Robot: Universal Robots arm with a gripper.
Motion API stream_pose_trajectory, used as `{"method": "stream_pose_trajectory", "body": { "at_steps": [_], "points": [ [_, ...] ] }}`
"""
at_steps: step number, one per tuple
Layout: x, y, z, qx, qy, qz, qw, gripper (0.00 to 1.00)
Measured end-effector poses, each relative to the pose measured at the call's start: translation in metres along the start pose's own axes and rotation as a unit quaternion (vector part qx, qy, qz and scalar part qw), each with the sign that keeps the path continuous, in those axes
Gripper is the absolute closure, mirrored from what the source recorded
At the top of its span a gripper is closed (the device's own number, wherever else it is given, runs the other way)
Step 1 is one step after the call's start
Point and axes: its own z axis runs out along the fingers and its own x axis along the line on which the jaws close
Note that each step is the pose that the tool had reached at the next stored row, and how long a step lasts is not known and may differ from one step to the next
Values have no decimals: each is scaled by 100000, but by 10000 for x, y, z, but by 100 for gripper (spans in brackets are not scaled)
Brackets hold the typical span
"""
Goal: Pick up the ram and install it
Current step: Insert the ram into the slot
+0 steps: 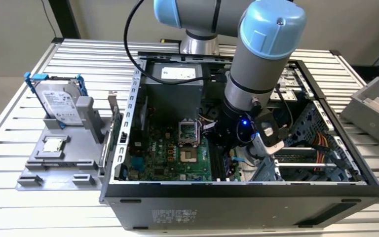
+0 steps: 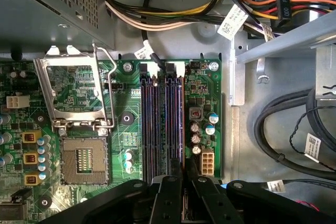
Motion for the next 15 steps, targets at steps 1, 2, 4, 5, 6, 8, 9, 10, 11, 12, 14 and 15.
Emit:
{"method": "stream_pose_trajectory", "body": {
  "at_steps": [1, 2, 4, 5, 6, 8, 9, 10, 11, 12, 14, 15],
  "points": [
    [0, 0, 0, -16, 1, -1, 100000, 100],
    [0, 0, 1, -37, 0, 0, 100000, 100],
    [-1, 4, 5, -155, -16, -5, 100000, 100],
    [-1, 3, 4, -119, -9, -7, 100000, 100],
    [-1, 1, 3, -101, -3, -7, 100000, 0],
    [0, 0, -24, -89, 14, -2, 100000, 0],
    [0, 0, -59, -82, 70, -4, 100000, 0],
    [0, 0, -89, -82, 126, -4, 100000, 0],
    [0, -1, -107, -86, 155, -3, 100000, 0],
    [1, -1, -132, -80, 180, 0, 100000, 0],
    [1, -1, -213, -77, 240, -3, 100000, 0],
    [1, -1, -240, -77, 244, -1, 100000, 0]
  ]
}}
